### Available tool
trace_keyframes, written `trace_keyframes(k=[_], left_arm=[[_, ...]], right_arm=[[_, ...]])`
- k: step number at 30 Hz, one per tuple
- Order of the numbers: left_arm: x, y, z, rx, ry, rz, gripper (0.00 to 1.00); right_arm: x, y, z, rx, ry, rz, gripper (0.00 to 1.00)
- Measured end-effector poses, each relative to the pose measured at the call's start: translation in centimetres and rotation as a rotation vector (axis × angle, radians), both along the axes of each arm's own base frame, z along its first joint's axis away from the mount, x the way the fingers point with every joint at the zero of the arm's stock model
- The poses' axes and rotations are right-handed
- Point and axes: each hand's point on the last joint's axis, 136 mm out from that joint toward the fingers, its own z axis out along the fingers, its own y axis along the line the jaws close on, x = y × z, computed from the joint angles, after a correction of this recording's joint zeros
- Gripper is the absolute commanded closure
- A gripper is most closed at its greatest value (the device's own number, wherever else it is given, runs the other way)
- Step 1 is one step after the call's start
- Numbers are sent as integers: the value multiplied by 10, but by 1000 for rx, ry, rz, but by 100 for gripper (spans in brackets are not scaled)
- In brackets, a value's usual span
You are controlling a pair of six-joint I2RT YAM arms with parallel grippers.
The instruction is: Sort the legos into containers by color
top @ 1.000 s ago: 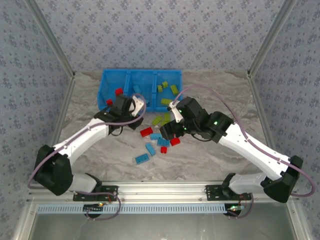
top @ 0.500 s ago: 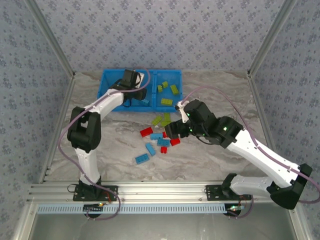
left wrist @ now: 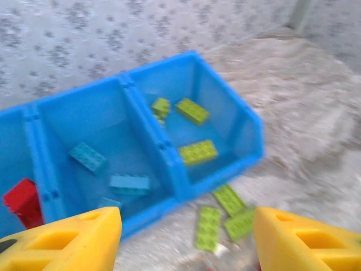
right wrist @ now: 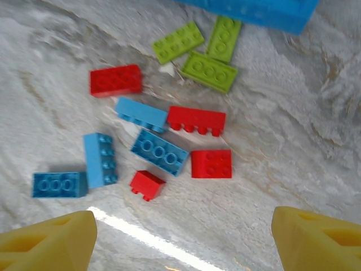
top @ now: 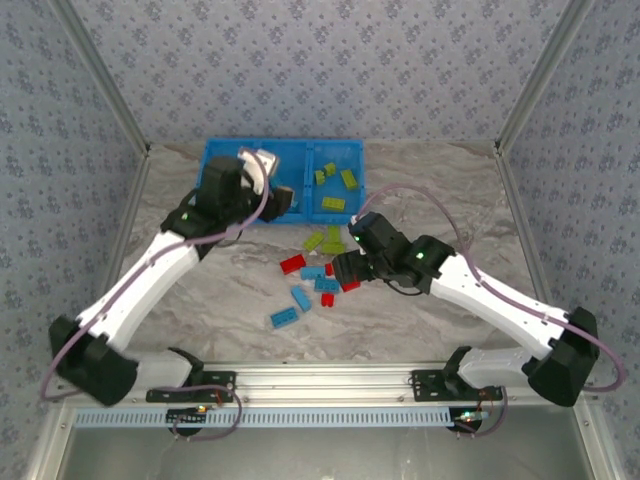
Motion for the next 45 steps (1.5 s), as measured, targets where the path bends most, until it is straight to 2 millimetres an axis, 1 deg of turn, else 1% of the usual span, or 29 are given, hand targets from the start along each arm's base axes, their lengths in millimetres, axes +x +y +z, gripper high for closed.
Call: trace_keyframes(k=[1, 2, 4, 7, 10, 12, 15, 19, 22, 26, 28, 31, 36, 42, 45], left_arm=[[-13, 0, -6, 4, 13, -21, 37], [-21, 1, -13, 11, 30, -27, 36], [-31, 7, -41, 51, 100, -26, 35], [-46, 13, -98, 157, 280, -43, 34], [-57, 12, -146, 255, 454, -95, 35], [-61, 12, -173, 316, 548, -119, 34], [-63, 15, -206, 401, 642, -143, 35], [-60, 14, -235, 472, 706, -178, 33], [-57, 12, -246, 491, 724, -195, 32], [-50, 5, -253, 511, 724, -222, 32], [-42, 0, -256, 517, 717, -234, 36], [-34, -5, -263, 523, 713, -250, 45], [-35, -8, -270, 523, 733, -269, 59], [-38, -10, -269, 519, 728, -278, 64], [-43, -7, -263, 506, 711, -270, 65]], right_arm=[[3, -1, -8, -12, 15, -12, 16], [5, -2, -14, -20, 28, -21, 16], [9, -2, -20, -24, 43, -35, 16], [15, 0, -24, -11, 53, -47, 16], [16, 1, -26, -9, 59, -47, 16], [16, 1, -26, -9, 60, -49, 16], [16, 1, -26, -6, 61, -50, 16], [15, -1, -20, 7, 51, -54, 16], [13, -3, -11, 26, 33, -58, 16], [10, -8, -4, 40, 22, -70, 16], [9, -12, -5, 37, 25, -79, 15], [8, -15, -8, 31, 33, -88, 16], [6, -17, -10, 25, 40, -89, 15], [6, -15, -9, 34, 42, -83, 15], [5, -9, -7, 57, 44, -66, 15]])
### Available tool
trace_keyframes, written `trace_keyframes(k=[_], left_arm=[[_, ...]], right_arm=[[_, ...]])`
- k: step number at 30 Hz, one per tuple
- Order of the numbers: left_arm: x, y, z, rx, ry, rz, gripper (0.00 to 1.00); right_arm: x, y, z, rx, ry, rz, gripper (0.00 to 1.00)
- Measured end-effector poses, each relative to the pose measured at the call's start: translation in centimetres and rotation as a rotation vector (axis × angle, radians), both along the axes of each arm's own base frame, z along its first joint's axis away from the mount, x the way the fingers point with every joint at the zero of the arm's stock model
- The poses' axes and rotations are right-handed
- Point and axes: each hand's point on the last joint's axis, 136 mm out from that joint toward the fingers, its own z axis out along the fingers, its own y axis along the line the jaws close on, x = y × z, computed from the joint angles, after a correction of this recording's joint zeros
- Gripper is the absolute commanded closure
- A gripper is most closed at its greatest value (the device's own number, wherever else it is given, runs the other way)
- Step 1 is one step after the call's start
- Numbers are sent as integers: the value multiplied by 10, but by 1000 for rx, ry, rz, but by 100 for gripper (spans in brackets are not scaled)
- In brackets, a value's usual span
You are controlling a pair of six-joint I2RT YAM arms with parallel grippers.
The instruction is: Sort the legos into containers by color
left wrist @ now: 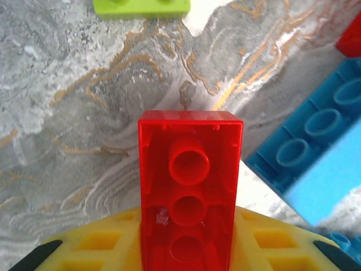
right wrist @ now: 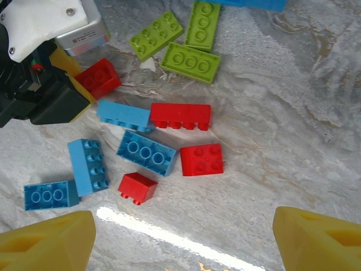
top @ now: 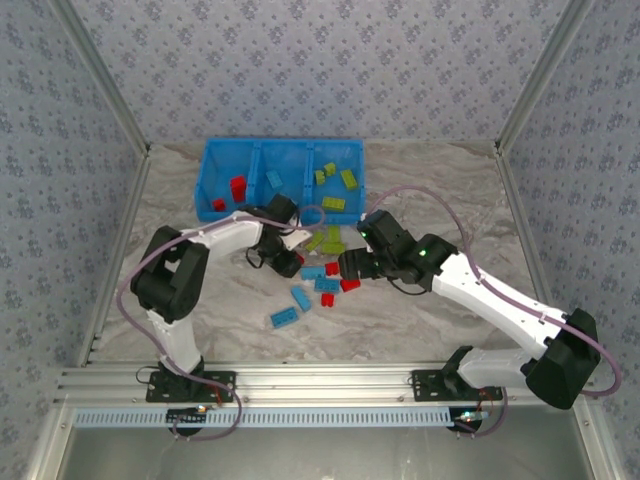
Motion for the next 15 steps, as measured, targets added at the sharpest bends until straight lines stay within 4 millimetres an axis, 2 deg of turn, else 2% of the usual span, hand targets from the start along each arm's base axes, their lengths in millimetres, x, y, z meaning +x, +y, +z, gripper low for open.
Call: trace_keyframes(k=[3, 4, 6, 9, 12, 15], left_arm=[[-5, 4, 19, -29, -47, 25, 64], [-4, 6, 31, -42, -81, 43, 64], [1, 10, 59, -74, -169, 82, 64], [17, 20, 111, -146, -336, 170, 65], [43, 47, 161, -217, -500, 316, 66], [75, 86, 188, -223, -593, 474, 66]], right_arm=[[-3, 8, 3, 23, -2, 28, 15], [-4, 12, 5, 31, -6, 38, 15], [-5, 17, 10, 46, -16, 55, 15], [-4, 24, 20, 69, -38, 69, 15], [-2, 27, 27, 89, -59, 72, 15], [-2, 27, 30, 96, -67, 71, 15]])
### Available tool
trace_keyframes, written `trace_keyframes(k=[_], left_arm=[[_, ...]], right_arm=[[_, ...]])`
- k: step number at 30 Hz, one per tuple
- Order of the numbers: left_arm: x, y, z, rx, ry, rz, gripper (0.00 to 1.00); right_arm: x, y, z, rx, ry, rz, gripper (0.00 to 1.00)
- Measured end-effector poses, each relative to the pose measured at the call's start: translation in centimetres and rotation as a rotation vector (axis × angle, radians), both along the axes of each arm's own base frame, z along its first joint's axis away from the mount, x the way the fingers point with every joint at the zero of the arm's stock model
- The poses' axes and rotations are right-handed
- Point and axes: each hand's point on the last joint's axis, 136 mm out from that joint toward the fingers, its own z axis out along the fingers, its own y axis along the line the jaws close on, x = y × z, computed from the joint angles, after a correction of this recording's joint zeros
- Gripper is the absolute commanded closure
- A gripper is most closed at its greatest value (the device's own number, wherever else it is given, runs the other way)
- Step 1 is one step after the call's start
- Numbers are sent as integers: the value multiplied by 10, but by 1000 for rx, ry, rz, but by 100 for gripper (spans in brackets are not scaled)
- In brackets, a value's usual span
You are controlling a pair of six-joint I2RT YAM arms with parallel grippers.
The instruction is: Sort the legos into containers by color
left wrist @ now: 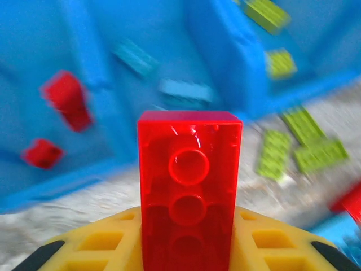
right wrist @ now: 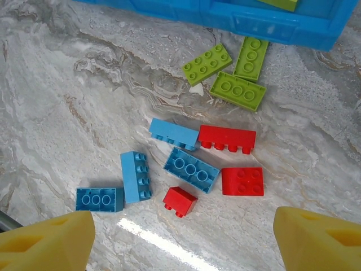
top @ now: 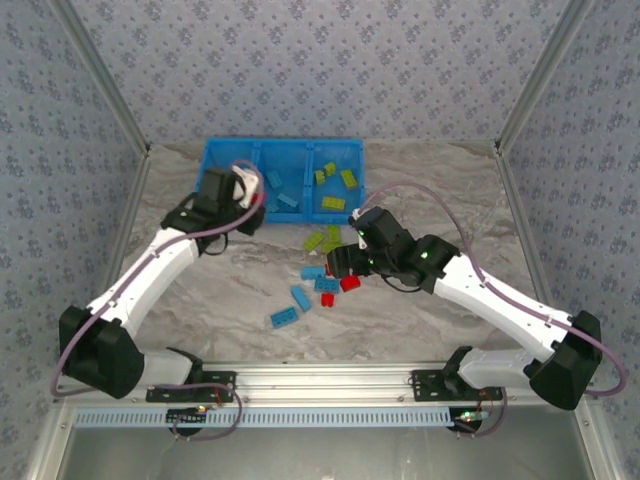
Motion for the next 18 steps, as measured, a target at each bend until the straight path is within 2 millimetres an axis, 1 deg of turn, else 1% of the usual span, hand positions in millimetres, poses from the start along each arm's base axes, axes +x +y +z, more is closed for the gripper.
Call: trace_keyframes(k=[2, 4, 6, 8, 11, 13, 14, 16, 18], left_arm=[[25, 21, 7, -3, -15, 81, 66], [52, 35, 8, -3, -11, 138, 66], [81, 48, 1, -4, 8, 188, 67], [107, 60, -13, -9, 39, 238, 67], [135, 76, -37, -3, 97, 299, 66], [152, 82, -49, 3, 125, 328, 64], [158, 83, -54, 1, 137, 338, 62], [170, 83, -62, -6, 149, 350, 56], [176, 82, -69, -12, 160, 359, 52]], right_arm=[[0, 0, 1, 2, -2, 1, 15], [-1, 0, 2, 4, -4, 1, 15], [-2, 0, 3, 8, -7, 3, 15], [-3, -1, 6, 15, -13, 4, 15], [-4, -2, 13, 26, -29, 1, 15], [-5, -3, 16, 34, -37, 0, 15], [-5, -4, 18, 38, -40, -2, 15], [-6, -6, 18, 42, -43, -6, 15], [-7, -7, 18, 44, -44, -10, 15]])
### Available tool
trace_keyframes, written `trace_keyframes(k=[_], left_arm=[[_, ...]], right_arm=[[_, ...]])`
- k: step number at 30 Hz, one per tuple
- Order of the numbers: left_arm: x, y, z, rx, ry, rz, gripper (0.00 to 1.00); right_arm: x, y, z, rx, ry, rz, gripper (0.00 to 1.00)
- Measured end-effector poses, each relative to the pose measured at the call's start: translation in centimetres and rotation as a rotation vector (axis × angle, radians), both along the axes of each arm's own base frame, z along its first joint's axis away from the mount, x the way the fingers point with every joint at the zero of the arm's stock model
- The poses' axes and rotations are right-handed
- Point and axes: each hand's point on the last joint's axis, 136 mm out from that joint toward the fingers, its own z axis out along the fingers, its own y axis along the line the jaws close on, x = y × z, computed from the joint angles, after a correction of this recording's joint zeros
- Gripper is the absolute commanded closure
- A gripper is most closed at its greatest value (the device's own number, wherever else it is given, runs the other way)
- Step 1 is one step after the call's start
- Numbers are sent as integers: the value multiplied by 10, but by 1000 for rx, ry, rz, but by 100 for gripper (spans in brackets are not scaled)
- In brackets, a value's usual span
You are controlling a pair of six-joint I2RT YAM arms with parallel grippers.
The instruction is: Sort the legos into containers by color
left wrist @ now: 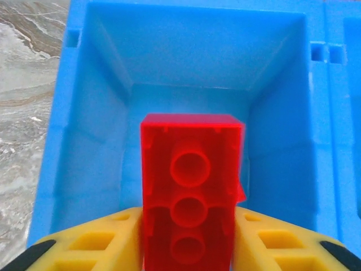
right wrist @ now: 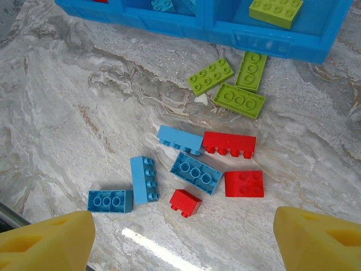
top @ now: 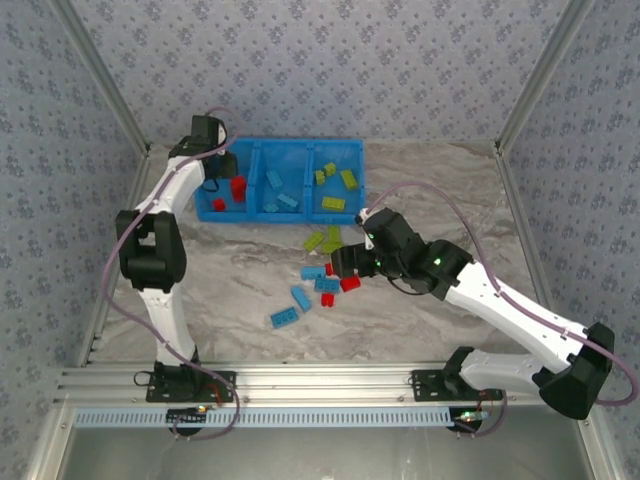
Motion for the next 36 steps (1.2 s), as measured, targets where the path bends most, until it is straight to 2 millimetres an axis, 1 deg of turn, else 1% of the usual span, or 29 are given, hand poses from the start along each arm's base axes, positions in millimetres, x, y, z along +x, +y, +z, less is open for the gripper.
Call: trace_keyframes(k=[1, 3, 7, 9, 12, 13, 15, 17, 18, 20, 22, 23, 25, 27, 28, 29, 31, 32, 33, 34, 36], left_arm=[[1, 0, -2, -1, 3, 3, 49], [-1, 0, -4, -6, 14, 10, 49], [-3, 0, -1, -22, 1, 22, 51], [-16, -2, 3, -46, -8, 28, 51], [-51, -9, 24, -97, -50, 32, 51], [-68, -15, 38, -119, -81, 21, 51], [-94, -31, 69, -157, -157, -14, 51], [-126, -56, 112, -203, -270, -98, 50], [-141, -69, 130, -217, -320, -148, 50], [-178, -98, 164, -230, -415, -291, 48], [-213, -122, 185, -211, -483, -448, 47], [-230, -133, 190, -194, -507, -531, 46], [-262, -150, 189, -138, -533, -690, 44], [-290, -160, 175, -71, -532, -840, 42], [-304, -162, 164, -28, -524, -917, 40], [-316, -163, 152, 9, -516, -985, 34], [-336, -161, 129, 76, -499, -1096, 9], [-345, -160, 116, 112, -494, -1150, 1], [-354, -157, 102, 139, -484, -1206, 1], [-359, -156, 93, 158, -479, -1241, 1], [-371, -154, 73, 180, -470, -1317, 1]], right_arm=[[-1, -1, 0, 1, -1, -1, 15], [-2, -2, -1, -2, -2, -1, 14], [-2, -7, -1, -7, -9, -17, 13], [-1, -10, -2, -12, -13, -34, 13], [3, -16, -7, -18, -2, -74, 13], [6, -19, -10, -20, 5, -91, 13], [11, -25, -15, -25, 20, -125, 13], [17, -30, -22, -35, 37, -153, 13], [19, -32, -26, -44, 47, -163, 13], [23, -35, -37, -63, 74, -183, 13], [28, -35, -48, -73, 102, -196, 13], [30, -34, -54, -77, 117, -200, 13], [36, -31, -64, -82, 140, -203, 13], [41, -25, -77, -97, 173, -200, 13], [44, -22, -86, -112, 197, -198, 12], [48, -18, -94, -127, 218, -196, 10], [57, -11, -108, -158, 254, -203, 7], [61, -7, -115, -173, 268, -204, 4], [67, -3, -121, -186, 285, -213, 2], [72, 2, -125, -189, 295, -220, 0], [85, 12, -131, -195, 304, -232, 0]])
